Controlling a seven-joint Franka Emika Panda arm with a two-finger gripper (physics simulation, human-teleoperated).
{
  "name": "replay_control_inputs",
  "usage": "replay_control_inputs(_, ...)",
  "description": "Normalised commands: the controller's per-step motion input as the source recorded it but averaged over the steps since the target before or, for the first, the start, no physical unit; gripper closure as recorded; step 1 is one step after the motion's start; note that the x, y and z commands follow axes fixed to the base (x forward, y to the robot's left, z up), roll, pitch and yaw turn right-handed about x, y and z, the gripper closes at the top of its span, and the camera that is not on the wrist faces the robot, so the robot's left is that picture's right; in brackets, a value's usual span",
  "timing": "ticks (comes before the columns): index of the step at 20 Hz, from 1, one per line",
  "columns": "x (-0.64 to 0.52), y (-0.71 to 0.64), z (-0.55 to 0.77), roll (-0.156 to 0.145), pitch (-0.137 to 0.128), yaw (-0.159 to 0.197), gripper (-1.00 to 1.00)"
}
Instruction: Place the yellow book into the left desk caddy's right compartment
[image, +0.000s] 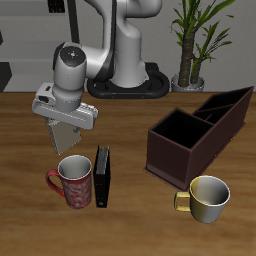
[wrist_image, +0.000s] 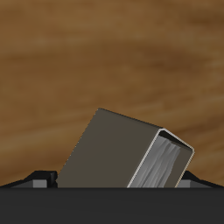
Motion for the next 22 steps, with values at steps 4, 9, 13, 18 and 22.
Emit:
replay_control_inputs(4, 0.03, 0.03, -0.12, 0.005, 0.025, -0.025, 1.0)
replay_control_inputs(9, -0.03, 0.06, 0.14, 0.013, -0.022, 0.001, 1.0)
replay_control_inputs(13, -0.01, 0.08, 0.23, 0.009, -0.033, 0.007, 1.0)
replay_control_inputs(18, -0.04, 0.23, 0.5, 0.03, -0.057, 0.031, 1.0)
replay_control_inputs(22, -0.11, 0.2, 0.69, -0.005, -0.059, 0.018, 1.0)
